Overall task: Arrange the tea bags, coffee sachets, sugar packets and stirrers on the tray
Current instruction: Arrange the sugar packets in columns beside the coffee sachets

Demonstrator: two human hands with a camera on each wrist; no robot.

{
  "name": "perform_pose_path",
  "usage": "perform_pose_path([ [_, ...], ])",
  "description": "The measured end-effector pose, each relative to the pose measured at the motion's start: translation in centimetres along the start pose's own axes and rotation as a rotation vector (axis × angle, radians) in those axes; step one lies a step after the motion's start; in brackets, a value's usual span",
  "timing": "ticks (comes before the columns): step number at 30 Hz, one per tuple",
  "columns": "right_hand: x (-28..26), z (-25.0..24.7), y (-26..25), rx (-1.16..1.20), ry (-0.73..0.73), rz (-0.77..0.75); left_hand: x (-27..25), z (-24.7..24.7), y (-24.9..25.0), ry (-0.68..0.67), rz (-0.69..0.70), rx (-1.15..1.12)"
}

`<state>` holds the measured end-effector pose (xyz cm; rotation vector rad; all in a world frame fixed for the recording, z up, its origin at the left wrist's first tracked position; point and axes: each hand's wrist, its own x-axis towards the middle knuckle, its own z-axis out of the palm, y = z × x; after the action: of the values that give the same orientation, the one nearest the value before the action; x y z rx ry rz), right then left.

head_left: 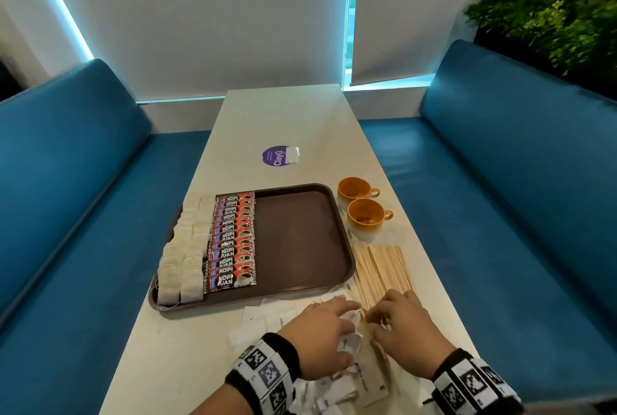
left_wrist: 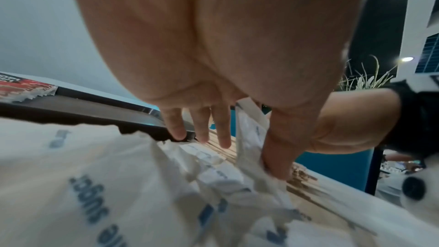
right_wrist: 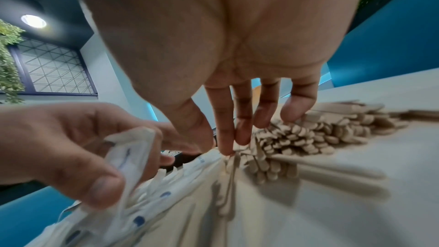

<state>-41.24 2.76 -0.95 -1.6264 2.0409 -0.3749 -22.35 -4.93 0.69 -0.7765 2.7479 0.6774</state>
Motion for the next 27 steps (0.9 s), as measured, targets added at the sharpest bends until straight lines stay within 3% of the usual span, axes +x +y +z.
perform_pose_path([
  [14,-0.2,0.0,-0.2,-0.040,-0.047,-0.032,-3.8,1.5,-3.6,-0.010,-0.064,-0.045],
  [21,-1.6,-0.7,-2.1,-0.038,-0.074,-0.105,-6.6,1.3,-4.0,0.113,-0.095,-0.088],
  [24,-2.9,-0.4,-3.6,-0.065,-0.224,-0.133,-8.9,0.8,-4.4,0.164,-0.163,-0.120],
  [27,-3.6,0.4,-4.7,-0.133,-0.427,-0.167,-11.3,1.2,-5.3,0.104,-0.209,-0.192],
])
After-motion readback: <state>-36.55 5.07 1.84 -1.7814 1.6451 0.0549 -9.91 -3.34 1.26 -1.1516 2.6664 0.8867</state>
